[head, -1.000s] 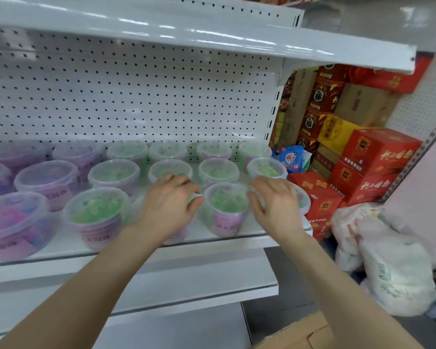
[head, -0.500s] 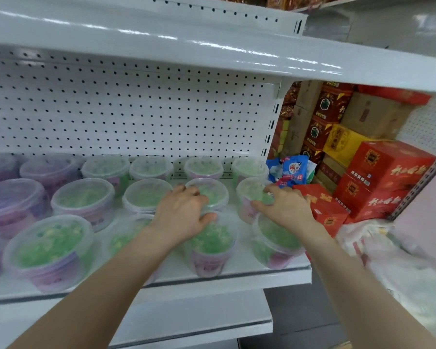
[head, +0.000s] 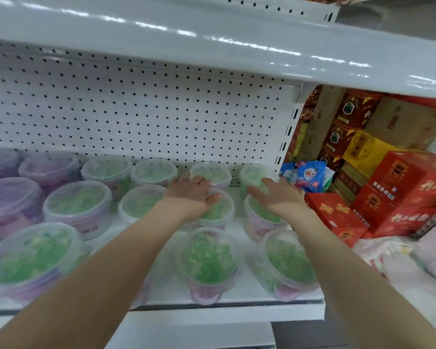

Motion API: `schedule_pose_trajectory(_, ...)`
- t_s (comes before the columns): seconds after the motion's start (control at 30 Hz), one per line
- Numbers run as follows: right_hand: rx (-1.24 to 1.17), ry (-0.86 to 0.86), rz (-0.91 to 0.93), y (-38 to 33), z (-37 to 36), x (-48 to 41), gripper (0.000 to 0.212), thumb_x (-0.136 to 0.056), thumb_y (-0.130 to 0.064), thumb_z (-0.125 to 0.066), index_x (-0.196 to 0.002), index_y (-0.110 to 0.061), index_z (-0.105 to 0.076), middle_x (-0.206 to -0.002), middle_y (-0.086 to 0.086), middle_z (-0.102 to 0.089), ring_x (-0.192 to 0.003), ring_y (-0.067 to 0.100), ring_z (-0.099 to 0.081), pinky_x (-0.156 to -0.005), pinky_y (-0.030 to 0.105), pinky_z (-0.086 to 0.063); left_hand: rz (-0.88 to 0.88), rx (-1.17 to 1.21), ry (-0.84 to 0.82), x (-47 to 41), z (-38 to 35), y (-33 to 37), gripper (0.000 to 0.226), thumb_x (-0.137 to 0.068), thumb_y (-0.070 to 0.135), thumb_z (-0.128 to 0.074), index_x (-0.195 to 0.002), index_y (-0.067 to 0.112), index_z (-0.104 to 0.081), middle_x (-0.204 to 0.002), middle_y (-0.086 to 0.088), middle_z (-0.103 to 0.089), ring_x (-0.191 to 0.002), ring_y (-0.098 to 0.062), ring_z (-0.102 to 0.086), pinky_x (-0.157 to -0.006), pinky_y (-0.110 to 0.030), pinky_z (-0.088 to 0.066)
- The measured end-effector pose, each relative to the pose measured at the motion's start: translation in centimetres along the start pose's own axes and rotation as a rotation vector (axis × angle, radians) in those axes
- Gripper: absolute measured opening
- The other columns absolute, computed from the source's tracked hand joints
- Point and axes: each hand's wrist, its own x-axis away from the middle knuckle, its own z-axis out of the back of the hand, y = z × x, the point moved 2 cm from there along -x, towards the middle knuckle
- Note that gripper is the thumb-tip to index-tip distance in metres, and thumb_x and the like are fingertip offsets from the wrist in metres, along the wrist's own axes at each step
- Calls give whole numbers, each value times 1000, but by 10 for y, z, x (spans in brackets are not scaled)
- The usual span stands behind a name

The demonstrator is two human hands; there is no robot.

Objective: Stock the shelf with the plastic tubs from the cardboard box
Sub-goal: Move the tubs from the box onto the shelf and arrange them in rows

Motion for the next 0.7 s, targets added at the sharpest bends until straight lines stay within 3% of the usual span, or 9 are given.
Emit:
schedule_pose_trajectory(0.2, -39, -11, 23, 0, -3, -2, 77, -85, -79, -20, -148, -36, -24, -154, 11, -25, -138, 39, -29, -108, 57, -26, 27, -67, 8, 0, -1, 0, 63, -89, 66, -23, -136, 27, -39, -145, -2, -37, -136, -30, -25, -107, -47, -27)
schedule_pose_trajectory(0.33, -108, 147, 57, 6, 5, 27, 64, -90, -65, -35, -142, -28, -36, -143, 11, -41, -127, 36, -43, -102, 50, -37, 20, -44, -7, 11, 10, 2, 61, -91, 63, -24, -138, 28, -39, -147, -3, -34, -137, -29, -25, -110, -46, -27)
schedule_pose_trajectory(0.43, -159, 381, 128, 14, 7, 75, 48, -89, -53, -48, -126, -23, -54, -123, 10, -58, -111, 33, -56, -89, 43, -45, -90, -24, 177, 41, 20, 8, 47, -92, 55, -36, -124, 27, -55, -127, -3, -51, -118, -27, -47, -98, -39, -39)
schedule_pose_trajectory(0.57, -128, 589, 135, 26, 1, 149, 44, -85, -60, -44, -102, -23, -62, -95, 2, -65, -87, 29, -61, -74, 38, -45, -285, 172, 298, 91, 20, 16, 36, -87, 55, -48, -104, 29, -64, -115, 1, -57, -112, -24, -52, -92, -37, -45)
schedule_pose_trajectory(0.7, -62, 633, 13, 35, -21, 200, 55, -78, -70, -43, -105, -27, -64, -108, 2, -64, -100, 31, -60, -84, 41, -43, -409, 193, 200, 135, 8, 17, 61, -72, 76, -34, -107, 34, -61, -116, 9, -56, -109, -17, -52, -91, -35, -45)
